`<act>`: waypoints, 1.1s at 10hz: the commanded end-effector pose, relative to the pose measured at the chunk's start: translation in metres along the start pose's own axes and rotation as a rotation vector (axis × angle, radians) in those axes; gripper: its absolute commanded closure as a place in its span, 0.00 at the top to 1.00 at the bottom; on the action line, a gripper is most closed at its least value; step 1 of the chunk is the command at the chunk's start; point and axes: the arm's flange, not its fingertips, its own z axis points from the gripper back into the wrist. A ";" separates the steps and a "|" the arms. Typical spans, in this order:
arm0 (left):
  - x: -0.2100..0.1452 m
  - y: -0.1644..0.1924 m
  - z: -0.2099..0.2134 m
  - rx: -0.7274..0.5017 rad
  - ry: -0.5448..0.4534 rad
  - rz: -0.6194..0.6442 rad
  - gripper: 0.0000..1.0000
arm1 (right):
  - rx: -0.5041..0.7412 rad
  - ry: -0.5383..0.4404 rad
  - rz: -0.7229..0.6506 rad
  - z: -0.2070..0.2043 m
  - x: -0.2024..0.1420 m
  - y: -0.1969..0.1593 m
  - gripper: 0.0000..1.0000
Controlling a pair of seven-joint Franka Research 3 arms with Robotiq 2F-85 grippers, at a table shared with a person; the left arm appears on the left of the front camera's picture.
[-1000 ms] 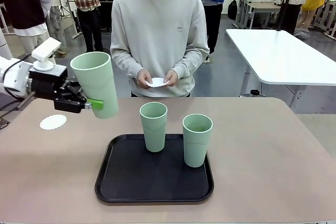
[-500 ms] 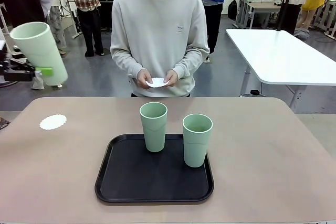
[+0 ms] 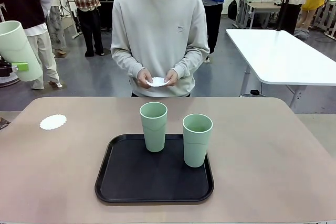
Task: Place coasters on the table and set cups on them.
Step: Pick up one Reusable plastic cup and place it on a coaster set by the human.
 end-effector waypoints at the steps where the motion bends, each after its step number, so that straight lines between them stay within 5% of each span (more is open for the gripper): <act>1: 0.002 0.010 -0.004 0.021 0.043 0.064 0.83 | 0.003 -0.011 0.004 0.001 0.000 0.000 1.00; 9: -0.010 0.006 -0.002 0.024 0.044 0.061 0.83 | 0.003 -0.011 0.004 0.001 0.000 0.000 1.00; 11: -0.033 0.035 -0.018 -0.112 0.087 0.093 0.83 | 0.003 -0.011 0.004 0.001 0.000 0.000 1.00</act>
